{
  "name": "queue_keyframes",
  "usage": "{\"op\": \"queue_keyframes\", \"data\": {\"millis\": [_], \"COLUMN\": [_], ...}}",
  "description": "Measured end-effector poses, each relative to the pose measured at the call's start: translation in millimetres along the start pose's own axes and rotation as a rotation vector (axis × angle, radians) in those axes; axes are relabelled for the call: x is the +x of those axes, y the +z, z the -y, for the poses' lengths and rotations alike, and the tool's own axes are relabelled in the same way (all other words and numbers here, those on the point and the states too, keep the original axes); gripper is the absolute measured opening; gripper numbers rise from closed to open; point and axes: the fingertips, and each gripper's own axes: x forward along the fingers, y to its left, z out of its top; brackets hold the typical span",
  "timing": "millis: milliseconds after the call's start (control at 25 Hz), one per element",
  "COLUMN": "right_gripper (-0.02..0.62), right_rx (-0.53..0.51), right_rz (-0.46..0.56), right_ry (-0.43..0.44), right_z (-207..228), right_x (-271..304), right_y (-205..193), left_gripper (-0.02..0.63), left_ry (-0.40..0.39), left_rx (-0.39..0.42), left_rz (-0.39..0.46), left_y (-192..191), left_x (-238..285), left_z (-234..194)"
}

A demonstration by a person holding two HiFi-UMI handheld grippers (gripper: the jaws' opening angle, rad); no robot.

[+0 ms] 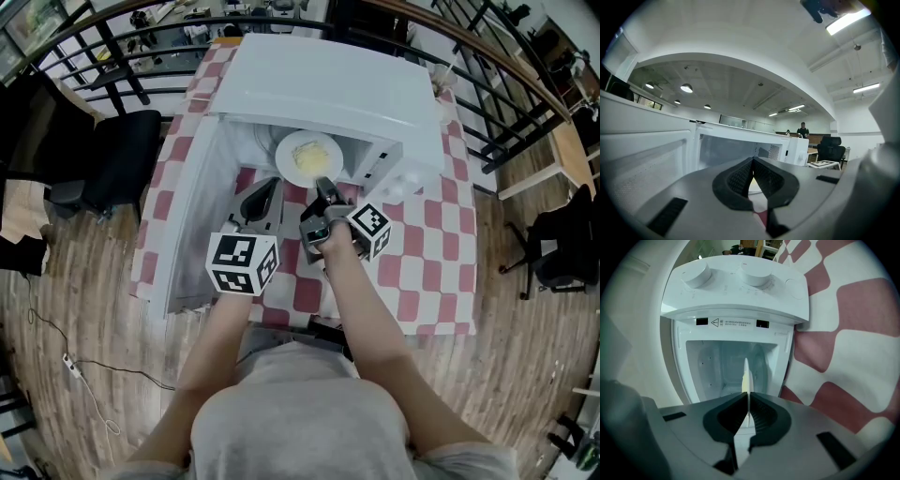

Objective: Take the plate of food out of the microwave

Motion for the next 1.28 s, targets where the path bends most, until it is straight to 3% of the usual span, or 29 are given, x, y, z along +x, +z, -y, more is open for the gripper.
{"op": "queue_keyframes", "data": {"millis": [1280], "right_gripper": [0.035], "right_rx": [-0.038], "right_rz": [-0.064], "right_ry": [0.071], "right_z": [-33], "right_x": [-99], "right_y": [-6], "left_gripper": [0.003], "left_ry": [0.046], "left_rx": [-0.007], "left_rz": [0.033], "left_y": [7], "left_x": [-53], "left_z": [59]}}
